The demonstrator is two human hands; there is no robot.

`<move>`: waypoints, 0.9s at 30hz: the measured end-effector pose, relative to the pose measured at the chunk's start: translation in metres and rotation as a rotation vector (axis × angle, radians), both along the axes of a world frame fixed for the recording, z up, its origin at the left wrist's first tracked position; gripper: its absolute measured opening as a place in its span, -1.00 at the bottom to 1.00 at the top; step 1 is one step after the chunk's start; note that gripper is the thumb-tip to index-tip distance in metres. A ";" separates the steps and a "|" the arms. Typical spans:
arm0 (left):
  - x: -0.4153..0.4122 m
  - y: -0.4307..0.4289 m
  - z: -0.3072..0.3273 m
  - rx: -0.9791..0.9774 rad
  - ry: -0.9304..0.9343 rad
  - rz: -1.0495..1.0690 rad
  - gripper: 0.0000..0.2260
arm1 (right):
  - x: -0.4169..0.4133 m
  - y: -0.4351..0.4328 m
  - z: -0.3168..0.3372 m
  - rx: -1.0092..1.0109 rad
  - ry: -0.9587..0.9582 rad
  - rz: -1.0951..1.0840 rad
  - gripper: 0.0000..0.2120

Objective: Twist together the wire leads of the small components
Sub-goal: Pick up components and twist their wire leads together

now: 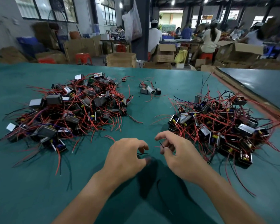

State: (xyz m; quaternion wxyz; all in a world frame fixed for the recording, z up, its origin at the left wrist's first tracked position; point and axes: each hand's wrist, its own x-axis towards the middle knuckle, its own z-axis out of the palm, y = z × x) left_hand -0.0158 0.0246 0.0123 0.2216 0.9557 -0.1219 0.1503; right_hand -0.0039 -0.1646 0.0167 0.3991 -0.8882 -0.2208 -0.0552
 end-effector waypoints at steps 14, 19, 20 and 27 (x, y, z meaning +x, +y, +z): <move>0.000 -0.005 0.001 -0.359 -0.048 -0.041 -0.92 | 0.002 0.002 -0.002 0.108 -0.083 -0.070 -0.84; -0.004 -0.007 0.003 -0.343 -0.054 -0.125 -0.95 | 0.000 0.006 0.000 0.224 -0.110 -0.022 -0.85; -0.004 -0.008 0.004 -0.335 -0.060 -0.132 -0.96 | -0.001 0.006 0.000 0.230 -0.110 -0.006 -0.85; -0.004 -0.008 0.000 -0.255 -0.102 -0.110 -0.90 | 0.000 0.008 -0.002 0.162 -0.119 -0.006 -0.83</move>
